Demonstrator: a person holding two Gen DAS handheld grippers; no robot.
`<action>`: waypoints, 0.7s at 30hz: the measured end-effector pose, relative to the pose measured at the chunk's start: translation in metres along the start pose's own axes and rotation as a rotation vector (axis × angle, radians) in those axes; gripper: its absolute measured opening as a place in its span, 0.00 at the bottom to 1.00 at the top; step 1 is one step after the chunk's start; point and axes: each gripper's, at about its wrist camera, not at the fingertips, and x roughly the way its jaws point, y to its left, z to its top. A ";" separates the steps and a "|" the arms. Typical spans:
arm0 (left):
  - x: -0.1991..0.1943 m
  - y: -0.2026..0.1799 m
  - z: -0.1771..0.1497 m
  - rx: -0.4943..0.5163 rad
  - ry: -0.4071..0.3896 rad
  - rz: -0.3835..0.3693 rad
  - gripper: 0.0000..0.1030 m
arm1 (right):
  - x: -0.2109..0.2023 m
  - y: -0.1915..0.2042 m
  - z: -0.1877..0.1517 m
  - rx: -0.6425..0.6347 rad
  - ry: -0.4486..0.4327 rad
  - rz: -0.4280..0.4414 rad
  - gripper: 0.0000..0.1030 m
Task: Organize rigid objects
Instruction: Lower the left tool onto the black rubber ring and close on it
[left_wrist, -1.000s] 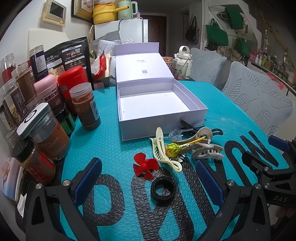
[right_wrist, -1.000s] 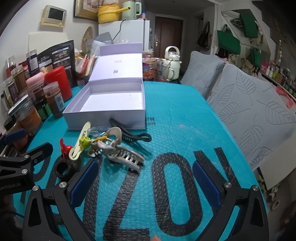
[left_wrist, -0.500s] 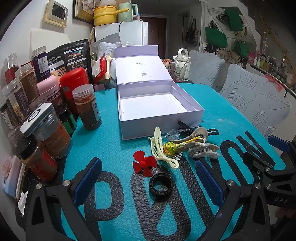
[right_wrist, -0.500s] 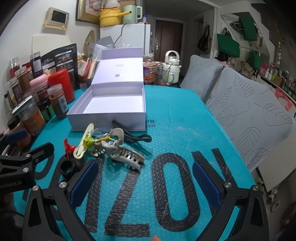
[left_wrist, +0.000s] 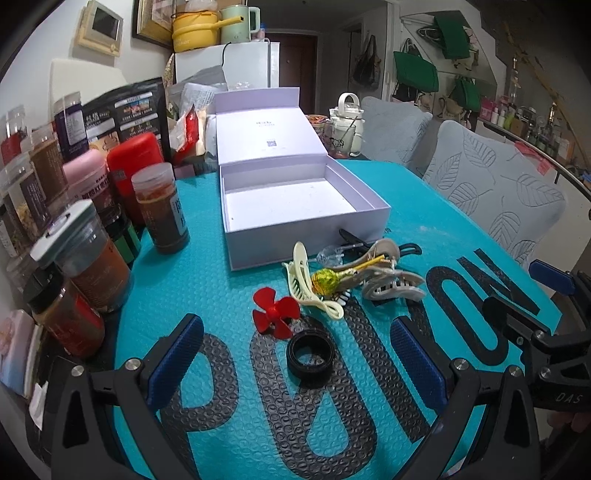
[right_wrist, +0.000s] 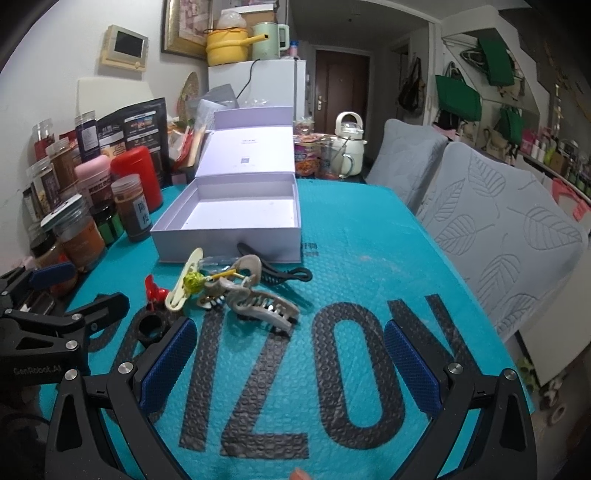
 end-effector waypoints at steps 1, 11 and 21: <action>0.002 0.002 -0.002 -0.005 0.005 -0.009 1.00 | 0.001 0.001 -0.002 0.001 -0.003 0.002 1.00; 0.022 0.021 -0.019 -0.050 0.070 -0.061 1.00 | 0.025 0.003 -0.018 0.019 0.066 0.089 1.00; 0.046 0.023 -0.029 -0.055 0.111 -0.132 0.90 | 0.053 0.011 -0.023 -0.002 0.113 0.118 1.00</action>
